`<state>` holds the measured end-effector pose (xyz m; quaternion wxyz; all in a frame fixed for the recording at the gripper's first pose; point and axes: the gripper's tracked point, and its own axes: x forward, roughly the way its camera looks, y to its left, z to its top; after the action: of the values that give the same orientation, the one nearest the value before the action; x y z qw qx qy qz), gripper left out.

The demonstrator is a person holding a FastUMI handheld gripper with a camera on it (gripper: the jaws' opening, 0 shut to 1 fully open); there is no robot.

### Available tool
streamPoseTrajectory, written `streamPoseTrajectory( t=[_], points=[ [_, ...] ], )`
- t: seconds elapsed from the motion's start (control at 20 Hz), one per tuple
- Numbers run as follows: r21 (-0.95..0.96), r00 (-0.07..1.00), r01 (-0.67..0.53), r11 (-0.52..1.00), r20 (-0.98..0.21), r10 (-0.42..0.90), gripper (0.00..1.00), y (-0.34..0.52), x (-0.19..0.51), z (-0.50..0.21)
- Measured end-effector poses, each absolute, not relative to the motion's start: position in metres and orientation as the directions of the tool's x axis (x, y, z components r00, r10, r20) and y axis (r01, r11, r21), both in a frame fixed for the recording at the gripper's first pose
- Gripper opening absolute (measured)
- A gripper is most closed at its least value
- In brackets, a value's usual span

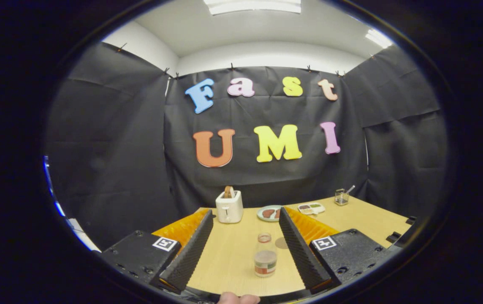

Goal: Take the bottle from table, then pour the juice into the cup, finally place the bottle on the coaster

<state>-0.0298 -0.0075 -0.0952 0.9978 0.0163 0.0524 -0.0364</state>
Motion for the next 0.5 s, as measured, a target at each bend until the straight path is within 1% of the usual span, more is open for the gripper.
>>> streamPoseTrajectory(
  t=[0.1,0.25,0.5],
  points=[
    [0.013,0.991,0.073,0.997,-0.111,-0.071,1.00,-0.010,-0.025,-0.119],
    [-0.013,0.985,0.101,0.995,-0.137,-0.102,1.00,-0.024,-0.024,-0.157],
    [-0.031,0.982,0.100,0.994,-0.156,-0.104,1.00,-0.039,-0.011,-0.201]
  ],
)
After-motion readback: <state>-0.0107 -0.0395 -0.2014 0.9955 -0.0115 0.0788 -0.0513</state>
